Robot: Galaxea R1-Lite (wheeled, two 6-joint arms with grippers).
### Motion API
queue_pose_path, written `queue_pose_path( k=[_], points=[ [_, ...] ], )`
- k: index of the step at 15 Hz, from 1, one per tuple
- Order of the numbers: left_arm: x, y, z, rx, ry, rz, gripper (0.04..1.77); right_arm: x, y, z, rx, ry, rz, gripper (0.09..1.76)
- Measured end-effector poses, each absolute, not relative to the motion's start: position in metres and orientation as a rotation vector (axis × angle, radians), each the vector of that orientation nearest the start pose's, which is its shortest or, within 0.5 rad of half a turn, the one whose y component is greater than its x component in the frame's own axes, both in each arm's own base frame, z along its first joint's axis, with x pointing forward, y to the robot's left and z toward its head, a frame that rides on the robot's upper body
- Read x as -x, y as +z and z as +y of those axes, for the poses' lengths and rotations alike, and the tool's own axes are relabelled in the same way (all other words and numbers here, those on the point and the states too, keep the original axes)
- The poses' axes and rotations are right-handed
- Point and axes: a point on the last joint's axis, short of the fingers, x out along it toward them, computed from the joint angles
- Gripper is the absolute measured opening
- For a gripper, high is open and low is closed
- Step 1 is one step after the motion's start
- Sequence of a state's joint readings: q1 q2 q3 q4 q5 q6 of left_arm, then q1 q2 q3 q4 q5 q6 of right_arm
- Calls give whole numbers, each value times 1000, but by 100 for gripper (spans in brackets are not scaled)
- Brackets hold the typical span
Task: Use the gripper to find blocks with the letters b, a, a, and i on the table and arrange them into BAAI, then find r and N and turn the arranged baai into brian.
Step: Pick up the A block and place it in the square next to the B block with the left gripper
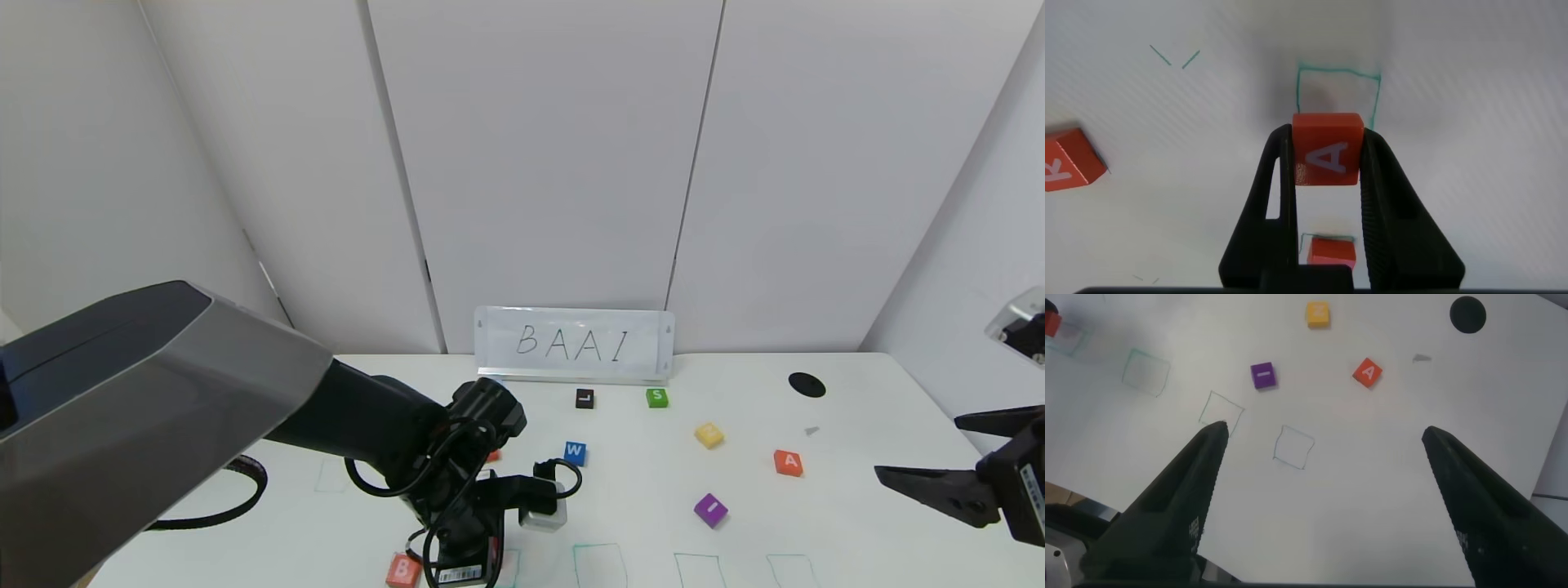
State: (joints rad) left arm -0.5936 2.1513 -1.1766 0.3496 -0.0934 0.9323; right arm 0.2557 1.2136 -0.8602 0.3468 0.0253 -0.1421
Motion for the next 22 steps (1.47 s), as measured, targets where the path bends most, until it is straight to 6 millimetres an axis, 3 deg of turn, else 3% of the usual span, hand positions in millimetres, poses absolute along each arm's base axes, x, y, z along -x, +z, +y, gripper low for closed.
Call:
queue_pose_path(
  k=[22],
  points=[
    [-284,33,-210,-1089,-1200,993,50,-161,223,43,220,322,690,171]
  ],
)
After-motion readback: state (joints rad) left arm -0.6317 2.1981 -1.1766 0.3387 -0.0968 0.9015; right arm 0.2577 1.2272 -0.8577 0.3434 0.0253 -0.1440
